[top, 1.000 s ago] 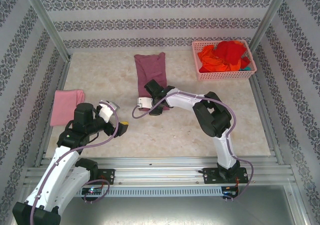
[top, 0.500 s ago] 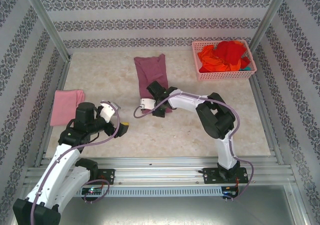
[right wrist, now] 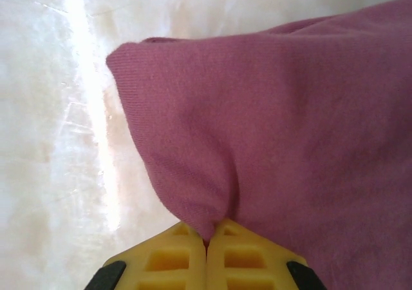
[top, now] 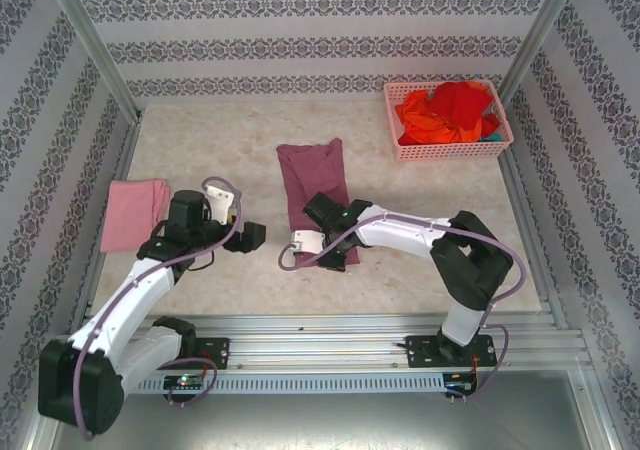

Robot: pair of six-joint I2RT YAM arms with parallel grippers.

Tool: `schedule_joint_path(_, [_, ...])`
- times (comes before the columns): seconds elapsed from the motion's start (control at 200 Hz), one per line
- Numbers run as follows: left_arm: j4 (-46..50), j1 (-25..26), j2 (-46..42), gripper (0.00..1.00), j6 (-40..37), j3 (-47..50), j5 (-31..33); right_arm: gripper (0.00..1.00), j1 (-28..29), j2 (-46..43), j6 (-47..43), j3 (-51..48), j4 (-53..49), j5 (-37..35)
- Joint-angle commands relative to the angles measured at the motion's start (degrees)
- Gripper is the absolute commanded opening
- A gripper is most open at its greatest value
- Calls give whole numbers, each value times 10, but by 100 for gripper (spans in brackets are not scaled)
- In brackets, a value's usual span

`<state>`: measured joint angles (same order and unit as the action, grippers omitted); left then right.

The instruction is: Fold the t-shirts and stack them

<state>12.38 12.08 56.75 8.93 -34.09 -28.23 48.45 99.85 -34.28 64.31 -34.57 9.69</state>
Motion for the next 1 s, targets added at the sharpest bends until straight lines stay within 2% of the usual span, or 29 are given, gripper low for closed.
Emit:
schedule_joint_path(0.0, [-70,18,53,100,142,-13,51,0,4,-41,16,-12,-15,35])
schedule_joint_path(0.08, [-37,21,104,100,203,-45,111,0,4,-60,9,-10,-15,43])
schedule_joint_path(0.15, [-9,20,152,100,231,-80,127,0,4,-76,0,-6,-15,42])
schedule_joint_path(0.24, [-44,20,213,100,226,-112,73,0,3,-84,-13,8,-21,38])
schedule_joint_path(0.36, [-163,20,277,100,306,-114,50,0,1,-82,-26,28,-34,33])
schedule_joint_path(0.455, [-187,20,349,99,367,-156,42,0,1,-81,-34,41,-42,24])
schedule_joint_path(0.6, [-233,20,449,79,429,-218,22,0,1,-84,-43,57,-56,19])
schedule_joint_path(0.664, [-231,20,487,67,431,-251,16,0,-1,-85,-48,65,-62,15])
schedule_joint_path(0.709, [-225,20,510,55,430,-274,12,0,-2,-85,-50,70,-66,14])
schedule_joint_path(0.844, [-213,20,555,34,428,-318,12,0,-6,-83,-53,78,-72,15])
schedule_joint_path(0.994, [-181,20,586,28,418,-344,29,0,-11,-82,-53,81,-73,15])
